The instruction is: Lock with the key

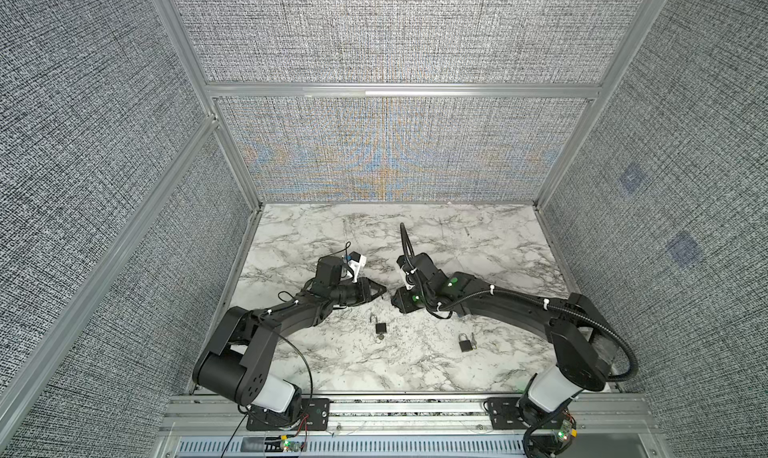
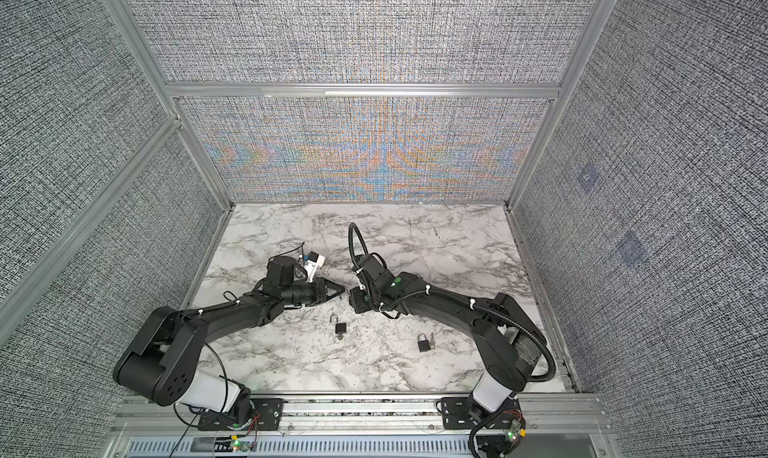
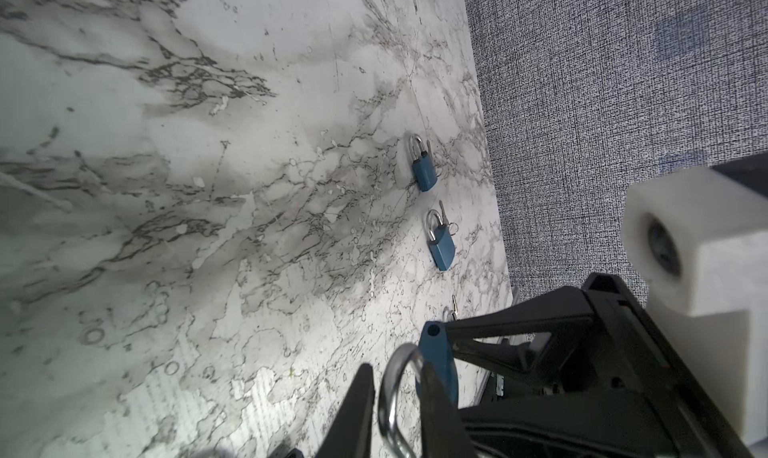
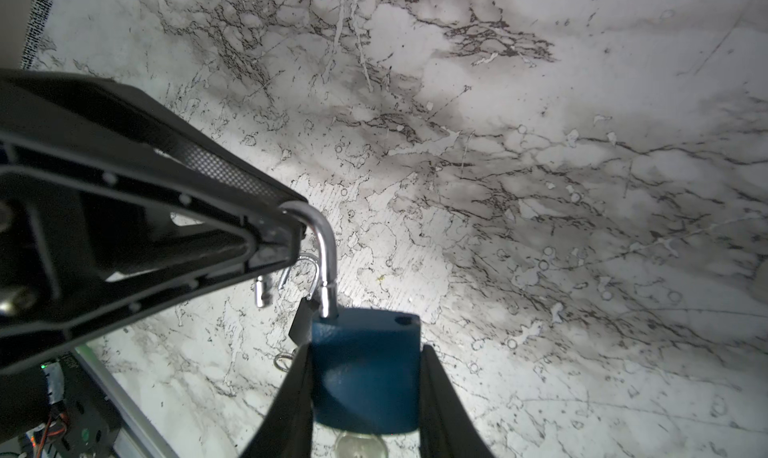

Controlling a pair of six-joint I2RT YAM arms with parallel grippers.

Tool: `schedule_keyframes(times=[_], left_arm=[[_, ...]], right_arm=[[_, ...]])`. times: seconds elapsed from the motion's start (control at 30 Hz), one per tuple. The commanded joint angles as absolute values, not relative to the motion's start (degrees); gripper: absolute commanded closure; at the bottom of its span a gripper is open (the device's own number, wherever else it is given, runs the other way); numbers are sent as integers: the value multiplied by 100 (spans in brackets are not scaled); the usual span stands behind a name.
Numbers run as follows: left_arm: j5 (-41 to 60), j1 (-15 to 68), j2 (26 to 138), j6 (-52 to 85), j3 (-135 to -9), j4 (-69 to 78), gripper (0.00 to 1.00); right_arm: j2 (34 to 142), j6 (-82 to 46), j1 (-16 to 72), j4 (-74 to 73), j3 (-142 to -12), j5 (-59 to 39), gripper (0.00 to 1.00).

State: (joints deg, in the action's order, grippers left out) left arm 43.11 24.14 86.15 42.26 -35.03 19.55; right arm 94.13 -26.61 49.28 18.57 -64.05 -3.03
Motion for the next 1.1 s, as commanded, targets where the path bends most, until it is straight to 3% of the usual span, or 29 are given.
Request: schedule_keyframes(times=[0.0,0.2,0.3,0.33,0.4,0.53,0.87,0.97,1.07], left_arm=[[4411,2438,8677,4225,-3530,2151,82],[4456,2466,8754,4271,-3522,2232,100],[4465,2469,8755,4343,-3483,2273,100],[4465,2477,8758,4385,-3455,2313,100],[4447,2471,8694,4541,-3379,2459,100],[4335,2480,8486,4935,-3265,2731,100],[3934,2631,7959,5412,-3348,2748,100],[3878,2643,7895,5414,-3390,2664,100],[3858,2653,7855,5411,-3425,2613,100]], right_arm=[[9412,-2716,4937,1651,-6413,-294,77],[9406,-2741,4939,1605,-6425,-306,77],[9403,-2799,4931,1452,-6366,-414,76],[9400,-2833,4917,1386,-6335,-458,72],[9312,-2892,4900,1143,-6184,-607,53],[8953,-3040,4856,662,-5741,-637,41],[8534,-2871,4930,36,-5344,-492,42],[8657,-2787,5003,42,-5428,-512,46],[8788,-2755,5054,27,-5506,-488,57]])
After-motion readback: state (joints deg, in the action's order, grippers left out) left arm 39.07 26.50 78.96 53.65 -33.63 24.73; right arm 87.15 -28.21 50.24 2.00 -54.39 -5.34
